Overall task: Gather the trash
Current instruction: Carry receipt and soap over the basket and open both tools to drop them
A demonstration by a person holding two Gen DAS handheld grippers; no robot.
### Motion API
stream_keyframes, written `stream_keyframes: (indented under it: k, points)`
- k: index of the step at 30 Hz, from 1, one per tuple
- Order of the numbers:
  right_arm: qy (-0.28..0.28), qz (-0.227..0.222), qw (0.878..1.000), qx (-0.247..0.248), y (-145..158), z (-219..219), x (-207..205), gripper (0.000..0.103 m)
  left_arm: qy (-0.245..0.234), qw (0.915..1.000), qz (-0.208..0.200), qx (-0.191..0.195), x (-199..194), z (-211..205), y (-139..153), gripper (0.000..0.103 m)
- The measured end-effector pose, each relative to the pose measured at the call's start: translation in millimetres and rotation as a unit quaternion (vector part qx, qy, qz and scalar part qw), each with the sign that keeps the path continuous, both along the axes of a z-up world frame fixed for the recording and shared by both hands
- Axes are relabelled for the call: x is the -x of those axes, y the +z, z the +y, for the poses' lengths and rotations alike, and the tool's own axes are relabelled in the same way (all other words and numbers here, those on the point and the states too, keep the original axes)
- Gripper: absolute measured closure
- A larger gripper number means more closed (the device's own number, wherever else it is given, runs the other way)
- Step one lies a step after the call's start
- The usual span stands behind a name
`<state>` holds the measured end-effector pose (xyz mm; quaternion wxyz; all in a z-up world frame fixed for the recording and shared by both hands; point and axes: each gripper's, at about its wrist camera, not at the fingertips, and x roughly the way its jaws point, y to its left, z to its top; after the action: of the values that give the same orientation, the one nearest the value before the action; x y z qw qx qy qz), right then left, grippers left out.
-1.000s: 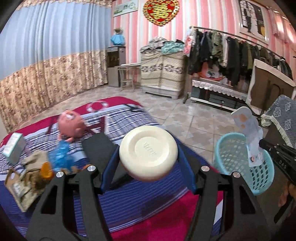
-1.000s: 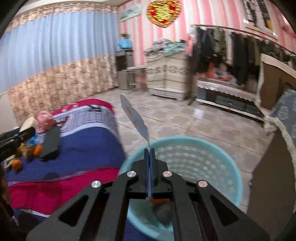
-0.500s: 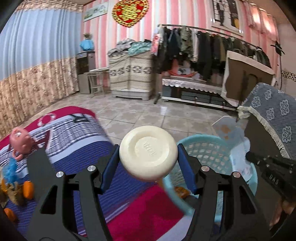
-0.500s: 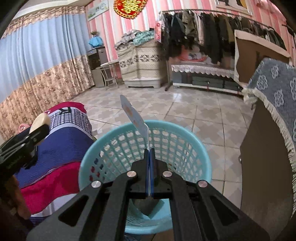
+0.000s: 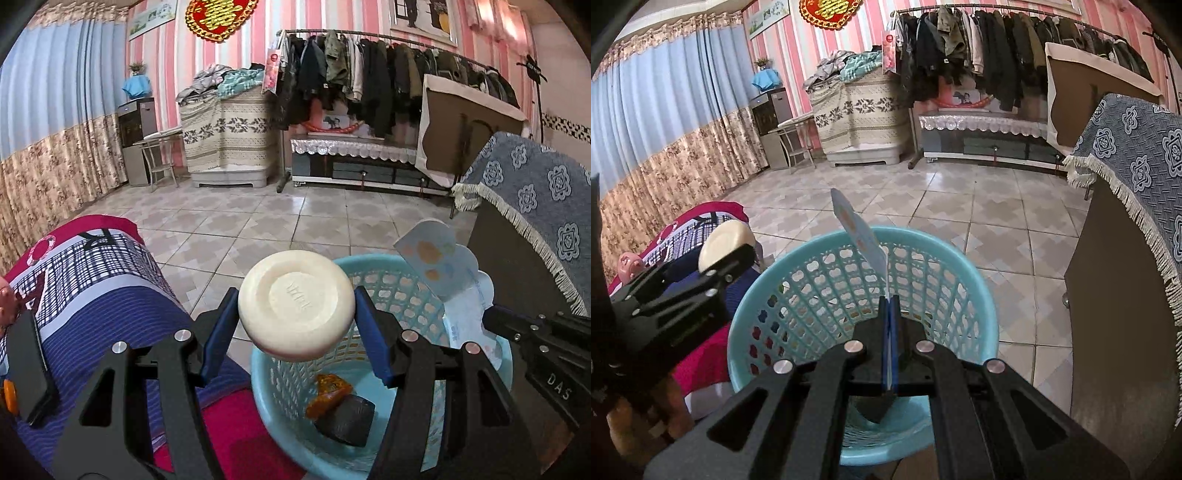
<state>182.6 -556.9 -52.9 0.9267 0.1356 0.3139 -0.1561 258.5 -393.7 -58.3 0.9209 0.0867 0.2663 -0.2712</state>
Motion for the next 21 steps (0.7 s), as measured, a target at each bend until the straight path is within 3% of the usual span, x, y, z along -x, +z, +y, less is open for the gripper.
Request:
stream_keyframes:
  k: [10,18,19,20,21]
  points:
    - [-0.001,0.010,1.000,-0.001,-3.7,2.2,-5.3,0.102,0.027,0.9996,-0.002,0.009,-11.1,11.3,6.1,0.017]
    - [0.001,0.021,1.000,0.020,-6.7,15.3,-15.8,0.099,0.071,0.9972,-0.008,0.023,-17.9,52.2,19.7,0.008]
    - [0.002,0.024,0.999,0.024,-6.7,17.6,-17.3,0.096,0.075,0.9969,-0.007,0.022,-17.6,56.8,20.7,0.008]
    - [0.002,0.024,0.999,0.026,-6.8,18.0,-17.8,0.078,0.079,0.9966,-0.007,0.021,-16.9,61.0,20.9,0.008]
    - [0.002,0.023,0.999,0.029,-6.4,18.2,-17.7,0.050,0.086,0.9961,-0.008,0.019,-15.9,68.4,21.4,0.008]
